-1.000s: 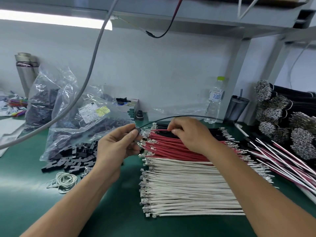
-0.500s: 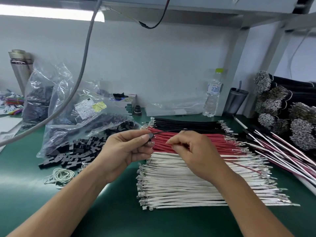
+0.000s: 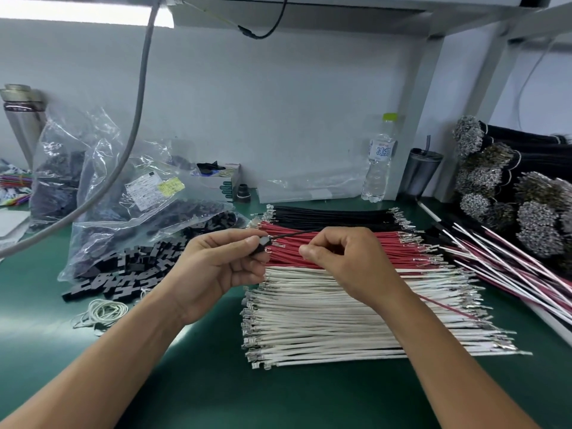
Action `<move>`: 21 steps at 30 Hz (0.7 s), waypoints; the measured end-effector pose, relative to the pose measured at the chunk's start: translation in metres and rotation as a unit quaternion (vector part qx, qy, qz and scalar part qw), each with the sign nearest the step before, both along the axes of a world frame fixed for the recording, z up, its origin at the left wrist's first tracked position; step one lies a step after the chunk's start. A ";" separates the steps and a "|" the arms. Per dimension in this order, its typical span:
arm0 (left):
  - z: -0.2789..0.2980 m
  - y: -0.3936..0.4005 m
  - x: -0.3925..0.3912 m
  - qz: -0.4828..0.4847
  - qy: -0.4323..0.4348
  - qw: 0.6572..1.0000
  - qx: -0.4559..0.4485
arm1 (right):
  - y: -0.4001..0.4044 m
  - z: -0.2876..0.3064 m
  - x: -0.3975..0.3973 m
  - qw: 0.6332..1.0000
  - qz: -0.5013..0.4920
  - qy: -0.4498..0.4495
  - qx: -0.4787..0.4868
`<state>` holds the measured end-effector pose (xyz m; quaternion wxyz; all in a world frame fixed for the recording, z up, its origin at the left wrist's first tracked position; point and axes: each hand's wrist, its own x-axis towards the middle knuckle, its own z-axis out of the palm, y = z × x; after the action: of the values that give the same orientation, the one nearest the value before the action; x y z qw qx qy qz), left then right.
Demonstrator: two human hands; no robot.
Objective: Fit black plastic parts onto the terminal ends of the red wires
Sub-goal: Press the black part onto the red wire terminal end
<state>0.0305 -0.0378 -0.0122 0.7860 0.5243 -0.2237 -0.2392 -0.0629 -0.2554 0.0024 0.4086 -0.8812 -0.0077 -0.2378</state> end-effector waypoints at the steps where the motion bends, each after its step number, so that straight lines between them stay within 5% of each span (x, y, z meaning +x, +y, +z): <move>1: 0.000 0.000 0.000 -0.001 0.000 1.000 0.001 | 0.001 0.000 -0.001 1.000 0.002 0.001 0.003; 13: -0.003 0.001 0.001 -0.019 -0.006 1.000 0.017 | 0.004 0.002 0.001 0.998 0.016 0.034 0.049; 21: 0.000 -0.004 -0.006 0.034 -0.088 0.991 0.091 | 0.001 0.004 0.002 0.994 -0.026 0.077 0.067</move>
<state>0.0245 -0.0420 -0.0118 0.7202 0.6197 -0.2516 -0.1842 -0.0610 -0.2546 0.0067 0.4598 -0.8673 0.0627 -0.1800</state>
